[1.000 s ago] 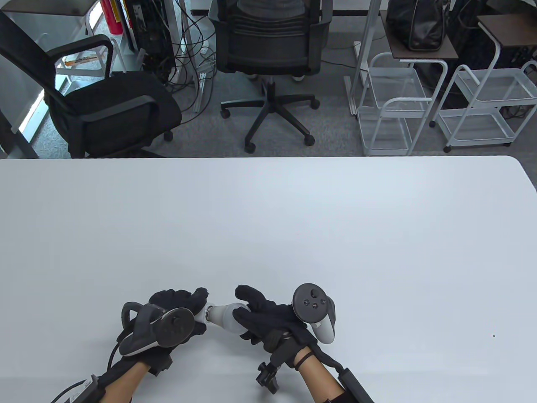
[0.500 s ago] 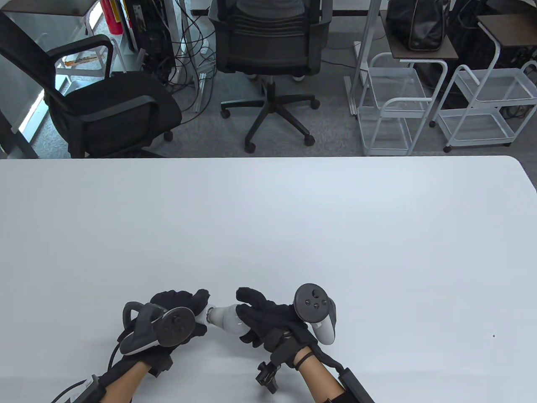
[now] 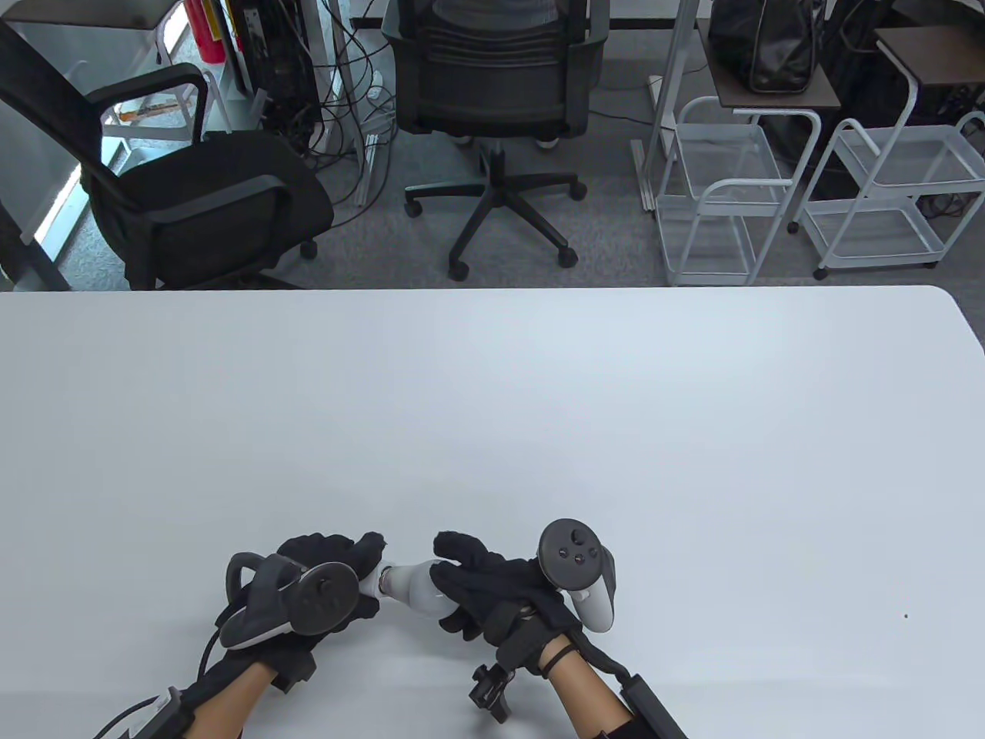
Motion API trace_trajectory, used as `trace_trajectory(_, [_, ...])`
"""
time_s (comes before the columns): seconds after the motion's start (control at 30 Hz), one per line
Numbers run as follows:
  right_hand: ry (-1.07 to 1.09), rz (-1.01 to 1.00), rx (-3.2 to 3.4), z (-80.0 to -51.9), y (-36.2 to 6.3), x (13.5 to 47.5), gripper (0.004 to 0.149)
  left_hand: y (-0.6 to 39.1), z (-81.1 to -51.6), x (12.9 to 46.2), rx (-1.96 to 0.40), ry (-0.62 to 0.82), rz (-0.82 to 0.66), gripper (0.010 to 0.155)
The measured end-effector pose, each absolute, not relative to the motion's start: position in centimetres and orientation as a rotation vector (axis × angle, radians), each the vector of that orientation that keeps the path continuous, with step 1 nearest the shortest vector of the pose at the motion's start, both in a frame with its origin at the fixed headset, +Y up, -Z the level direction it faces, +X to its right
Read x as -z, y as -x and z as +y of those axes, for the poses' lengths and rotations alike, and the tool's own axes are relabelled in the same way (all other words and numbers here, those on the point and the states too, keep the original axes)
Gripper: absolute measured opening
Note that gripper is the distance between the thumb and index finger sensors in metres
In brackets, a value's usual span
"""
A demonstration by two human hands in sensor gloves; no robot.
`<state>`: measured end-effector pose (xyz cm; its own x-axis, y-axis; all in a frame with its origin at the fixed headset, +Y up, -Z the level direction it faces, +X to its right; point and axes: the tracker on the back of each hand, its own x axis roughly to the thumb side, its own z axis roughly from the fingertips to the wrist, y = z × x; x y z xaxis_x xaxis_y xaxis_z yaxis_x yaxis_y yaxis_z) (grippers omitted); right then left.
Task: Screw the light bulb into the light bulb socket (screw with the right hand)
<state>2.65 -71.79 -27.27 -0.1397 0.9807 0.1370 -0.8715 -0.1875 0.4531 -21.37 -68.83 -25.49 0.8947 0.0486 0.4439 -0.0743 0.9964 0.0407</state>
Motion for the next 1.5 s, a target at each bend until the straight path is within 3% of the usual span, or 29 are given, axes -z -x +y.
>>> trace_trajectory(0.13, [-0.493, 0.306, -1.743, -71.8, -2.6, 27.2, 0.051, 21.4, -68.8, 25.5, -0.057, -0.064, -0.450, 0.072])
trace_trajectory(0.23, [-0.538, 0.356, -1.720, -71.7, -2.2, 27.1, 0.065, 21.4, -68.7, 25.5, -0.083, -0.066, -0.451, 0.072])
trace_trajectory(0.47, [-0.441, 0.281, -1.694, -71.5, -2.4, 27.0, 0.062, 21.2, -68.4, 25.1, -0.049, -0.145, -0.442, 0.072])
trace_trajectory(0.6, [-0.454, 0.271, -1.719, -71.7, -2.5, 26.9, 0.062, 21.3, -68.7, 25.4, -0.088, -0.083, -0.446, 0.072])
trace_trajectory(0.77, [-0.646, 0.285, -1.824, -70.6, -1.7, 26.7, 0.063, 21.8, -69.0, 25.9, -0.175, -0.014, -0.449, 0.072])
trace_trajectory(0.93, [-0.505, 0.245, -1.735, -70.8, -1.8, 26.7, 0.062, 21.5, -68.7, 25.1, -0.099, -0.146, -0.430, 0.072])
trace_trajectory(1.0, [-0.455, 0.300, -1.649, -71.5, -2.0, 26.9, 0.062, 21.4, -68.7, 25.2, -0.064, -0.119, -0.446, 0.072])
trace_trajectory(1.2, [-0.700, 0.264, -1.834, -70.4, -1.5, 26.8, 0.065, 22.1, -68.6, 25.7, -0.183, -0.027, -0.461, 0.071])
trace_trajectory(1.27, [-0.692, 0.184, -1.836, -69.9, -1.7, 26.7, 0.063, 22.2, -68.3, 25.0, -0.174, -0.121, -0.476, 0.071])
trace_trajectory(1.37, [-0.515, 0.181, -1.625, -70.7, -2.2, 27.2, 0.064, 21.6, -67.2, 24.4, -0.111, -0.234, -0.463, 0.071])
trace_trajectory(1.5, [-0.570, 0.191, -1.708, -70.7, -2.3, 27.0, 0.064, 21.3, -67.9, 24.6, -0.079, -0.200, -0.462, 0.071])
